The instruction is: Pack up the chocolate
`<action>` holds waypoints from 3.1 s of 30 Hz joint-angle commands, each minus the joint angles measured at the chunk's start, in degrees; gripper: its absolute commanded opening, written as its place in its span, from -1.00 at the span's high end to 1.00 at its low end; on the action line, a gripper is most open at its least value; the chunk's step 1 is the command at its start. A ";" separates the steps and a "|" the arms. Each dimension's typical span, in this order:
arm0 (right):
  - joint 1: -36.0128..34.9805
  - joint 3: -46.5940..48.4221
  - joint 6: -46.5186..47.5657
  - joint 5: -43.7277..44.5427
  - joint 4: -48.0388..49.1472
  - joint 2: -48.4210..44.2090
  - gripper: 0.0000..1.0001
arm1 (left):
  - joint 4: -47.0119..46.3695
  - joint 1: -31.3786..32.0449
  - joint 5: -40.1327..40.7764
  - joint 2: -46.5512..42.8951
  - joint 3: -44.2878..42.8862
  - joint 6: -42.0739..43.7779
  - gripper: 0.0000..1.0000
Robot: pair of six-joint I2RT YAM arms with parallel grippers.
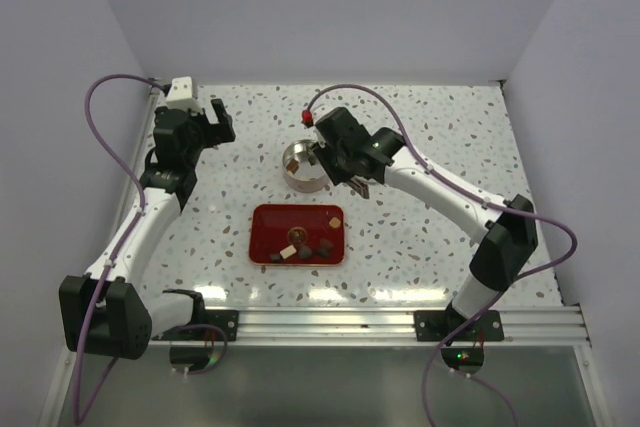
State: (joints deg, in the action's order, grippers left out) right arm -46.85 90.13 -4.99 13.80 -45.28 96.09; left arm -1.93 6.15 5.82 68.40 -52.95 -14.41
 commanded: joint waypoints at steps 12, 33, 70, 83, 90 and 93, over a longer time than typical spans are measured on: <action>1.85 6.29 3.24 -1.76 2.74 3.40 -0.05 | -0.09 0.44 0.94 0.33 -2.78 0.09 -1.00; -8.41 -11.02 -7.65 -5.80 -3.67 -13.56 0.06 | -0.18 0.44 0.50 0.77 -2.69 -0.35 -1.00; -24.25 -18.41 -20.32 -1.59 -7.37 -11.02 -0.01 | -0.09 0.53 -0.11 0.15 -2.69 -0.53 -1.00; -24.78 -17.36 -19.00 -3.34 -5.61 -8.21 -0.02 | 0.18 0.61 0.06 -0.11 -2.86 -0.53 -1.00; -25.13 -16.30 -18.65 -2.29 -6.40 -8.03 0.01 | 0.09 0.70 0.15 -0.11 -2.78 -0.44 -1.00; -25.13 -15.86 -18.47 -2.38 -6.14 -7.24 0.11 | 0.09 0.70 0.24 -0.20 -2.86 -0.44 -1.00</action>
State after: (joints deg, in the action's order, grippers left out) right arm -71.64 71.81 -23.90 10.59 -51.88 88.40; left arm -1.08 6.52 6.20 69.06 -53.30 -14.41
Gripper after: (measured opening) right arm 0.462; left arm 0.997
